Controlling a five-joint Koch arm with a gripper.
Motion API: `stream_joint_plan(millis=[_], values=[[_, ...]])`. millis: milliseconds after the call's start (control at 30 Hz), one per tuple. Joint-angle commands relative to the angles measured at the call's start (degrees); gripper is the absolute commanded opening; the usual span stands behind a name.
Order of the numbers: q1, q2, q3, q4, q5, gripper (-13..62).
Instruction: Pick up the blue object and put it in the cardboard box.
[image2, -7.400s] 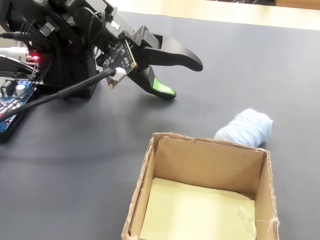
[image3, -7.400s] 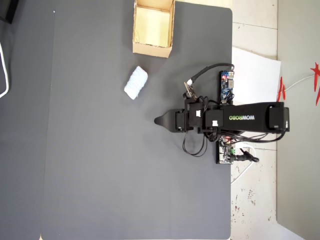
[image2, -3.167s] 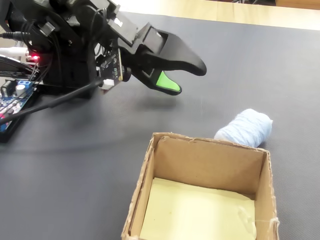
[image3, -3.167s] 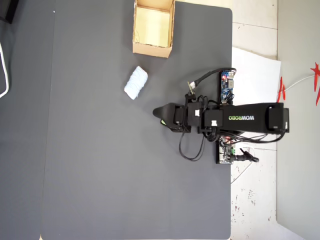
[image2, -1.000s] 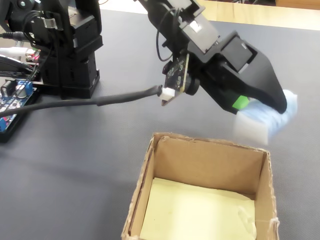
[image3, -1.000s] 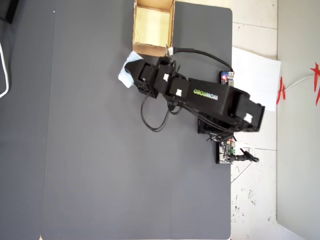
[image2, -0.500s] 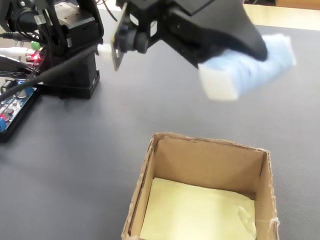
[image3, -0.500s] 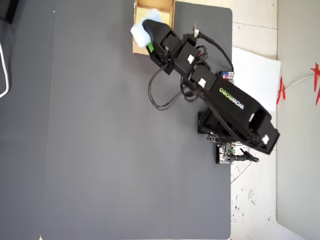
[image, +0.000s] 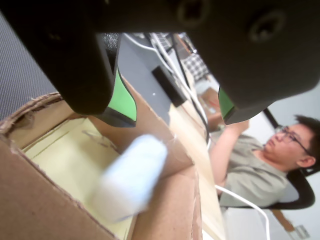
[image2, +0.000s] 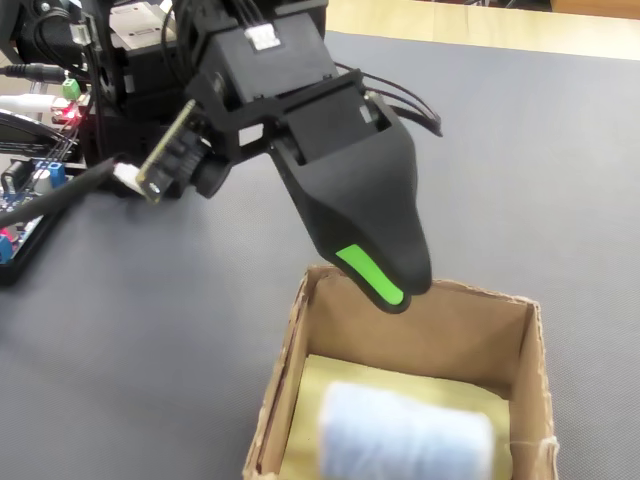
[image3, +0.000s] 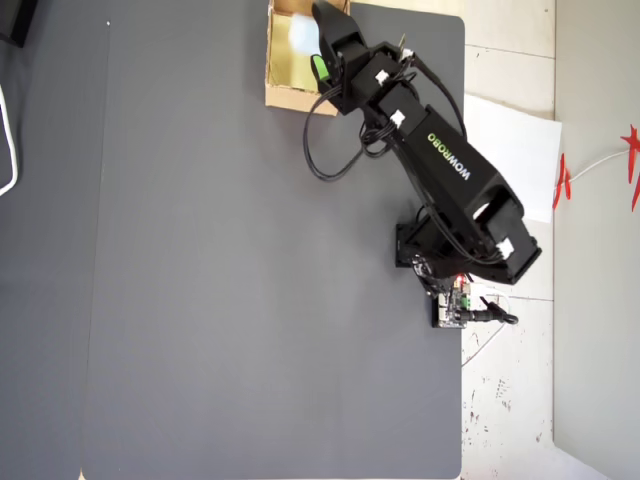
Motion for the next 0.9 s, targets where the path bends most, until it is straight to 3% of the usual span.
stream_joint_plan(millis=[0,533,867], values=[[-0.1,2.0,-4.1,-2.5,2.7,32.4],[-14.9,17.1,14.9,-28.4,16.2,33.7],[-26.5,29.1,28.7,-28.6,19.3,33.7]])
